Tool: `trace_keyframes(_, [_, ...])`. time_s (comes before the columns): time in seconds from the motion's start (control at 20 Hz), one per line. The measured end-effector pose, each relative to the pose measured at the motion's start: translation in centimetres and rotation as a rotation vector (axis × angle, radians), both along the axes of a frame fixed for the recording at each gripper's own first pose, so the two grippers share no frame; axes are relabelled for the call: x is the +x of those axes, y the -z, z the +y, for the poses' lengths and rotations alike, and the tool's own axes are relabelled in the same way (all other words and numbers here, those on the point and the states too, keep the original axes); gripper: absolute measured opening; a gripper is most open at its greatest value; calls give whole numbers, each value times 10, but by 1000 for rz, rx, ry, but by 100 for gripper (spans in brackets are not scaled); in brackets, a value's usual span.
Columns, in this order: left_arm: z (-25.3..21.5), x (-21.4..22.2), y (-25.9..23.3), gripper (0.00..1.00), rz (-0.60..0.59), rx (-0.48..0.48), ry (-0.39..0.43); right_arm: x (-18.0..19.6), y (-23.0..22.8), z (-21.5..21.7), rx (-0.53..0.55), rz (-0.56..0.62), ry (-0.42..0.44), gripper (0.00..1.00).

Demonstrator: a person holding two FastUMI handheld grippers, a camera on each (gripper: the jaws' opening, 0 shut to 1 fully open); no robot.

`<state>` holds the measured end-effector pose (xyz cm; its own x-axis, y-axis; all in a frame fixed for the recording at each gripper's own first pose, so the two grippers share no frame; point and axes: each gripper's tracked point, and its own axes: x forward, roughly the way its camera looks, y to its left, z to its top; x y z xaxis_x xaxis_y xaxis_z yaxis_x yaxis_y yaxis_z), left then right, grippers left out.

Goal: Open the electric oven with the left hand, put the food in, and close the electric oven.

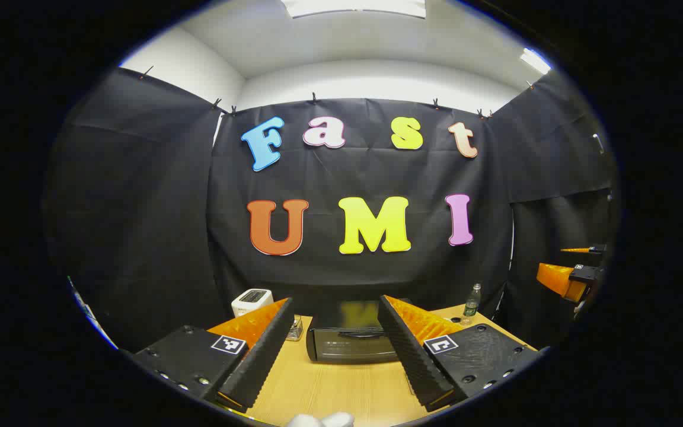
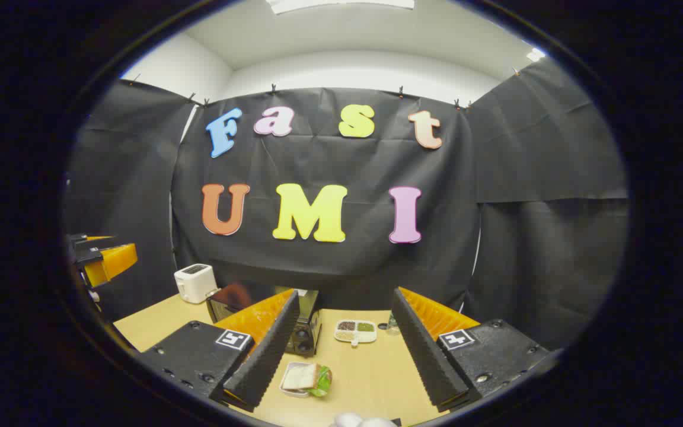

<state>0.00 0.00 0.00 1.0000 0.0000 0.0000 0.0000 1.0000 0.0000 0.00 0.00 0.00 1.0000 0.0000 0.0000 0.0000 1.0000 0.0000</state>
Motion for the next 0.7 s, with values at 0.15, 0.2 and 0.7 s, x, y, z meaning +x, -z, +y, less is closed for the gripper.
trace_keyframes(0.15, [-2,4,2,93,7,13,6,2,0,1,2,0,-3,97])
trace_keyframes(0.2, [-1,4,2,93,8,16,4,1,0,0,0,2,-3,97])
trace_keyframes(0.7, [-1,11,2,94,8,19,-1,9,0,-9,-13,3,11,97])
